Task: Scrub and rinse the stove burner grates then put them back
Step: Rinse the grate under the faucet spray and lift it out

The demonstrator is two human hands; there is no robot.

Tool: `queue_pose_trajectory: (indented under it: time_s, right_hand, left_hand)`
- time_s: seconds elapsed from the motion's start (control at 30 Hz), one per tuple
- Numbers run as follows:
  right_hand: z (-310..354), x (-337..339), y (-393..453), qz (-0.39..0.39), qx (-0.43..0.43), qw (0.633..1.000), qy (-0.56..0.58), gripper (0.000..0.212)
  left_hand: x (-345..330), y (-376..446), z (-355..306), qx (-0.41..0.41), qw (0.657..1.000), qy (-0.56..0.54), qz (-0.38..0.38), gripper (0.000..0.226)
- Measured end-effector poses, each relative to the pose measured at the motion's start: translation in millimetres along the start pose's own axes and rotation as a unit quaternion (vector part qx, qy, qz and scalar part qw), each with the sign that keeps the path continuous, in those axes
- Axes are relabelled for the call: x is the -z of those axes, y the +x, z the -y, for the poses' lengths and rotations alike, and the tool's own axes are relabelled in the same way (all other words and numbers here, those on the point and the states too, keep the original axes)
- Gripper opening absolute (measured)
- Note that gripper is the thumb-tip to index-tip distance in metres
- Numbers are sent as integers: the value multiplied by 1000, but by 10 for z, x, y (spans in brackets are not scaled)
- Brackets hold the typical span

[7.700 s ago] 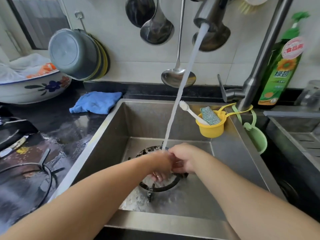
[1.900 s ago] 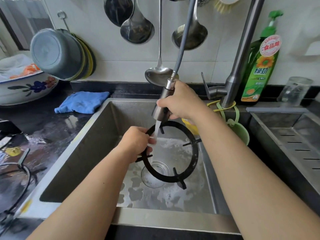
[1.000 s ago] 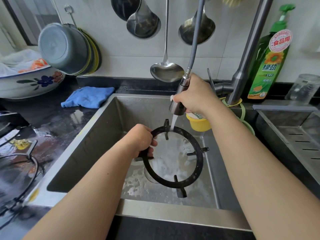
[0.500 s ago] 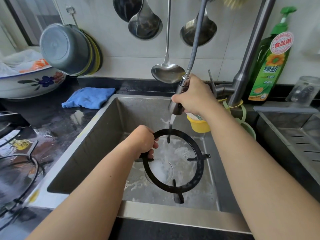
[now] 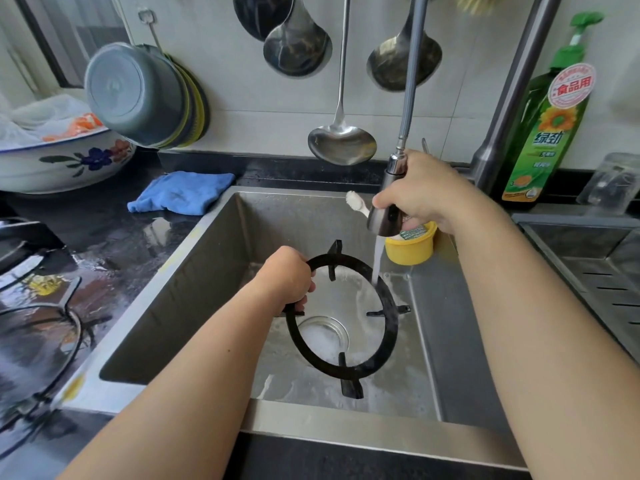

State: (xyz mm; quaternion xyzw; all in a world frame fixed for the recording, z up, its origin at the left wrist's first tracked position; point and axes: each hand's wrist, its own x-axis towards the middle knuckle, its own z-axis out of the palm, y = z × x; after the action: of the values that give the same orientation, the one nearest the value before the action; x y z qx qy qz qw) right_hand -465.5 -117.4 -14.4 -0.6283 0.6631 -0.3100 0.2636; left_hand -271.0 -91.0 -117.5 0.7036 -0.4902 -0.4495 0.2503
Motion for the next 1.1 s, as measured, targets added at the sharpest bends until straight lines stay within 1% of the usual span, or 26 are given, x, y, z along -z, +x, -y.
queue_pose_trajectory:
  time_s: [0.07, 0.17, 0.33, 0.53, 0.67, 0.83, 1.0, 1.1]
  right_hand:
    - [11, 19, -11, 17, -3, 1000, -4, 34]
    - [18, 13, -22, 14, -4, 1000, -24, 33]
    - [-10, 87, -21, 2, -20, 999, -41, 31]
    - [-31, 135, -25, -24, -35, 996, -78, 39]
    - [-27, 129, -24, -19, -36, 997, -70, 40]
    - [-10, 72, -33, 3, -22, 1000, -18, 32]
    - [-11, 25, -47, 2, -17, 1000, 20, 39]
    - [19, 84, -88, 31, -28, 999, 11, 31]
  left_hand:
    - [7, 39, 13, -16, 1000, 6, -14, 23]
    - [33, 86, 18, -47, 998, 25, -41, 24]
    - [41, 137, 27, -41, 997, 29, -52, 32]
    - [44, 176, 42, -45, 995, 43, -73, 31]
    - [52, 185, 47, -36, 996, 33, -76, 28]
    - [41, 174, 49, -35, 996, 33, -70, 26]
    - [32, 208, 53, -47, 995, 39, -81, 29]
    - [38, 238, 71, -62, 992, 41, -98, 29]
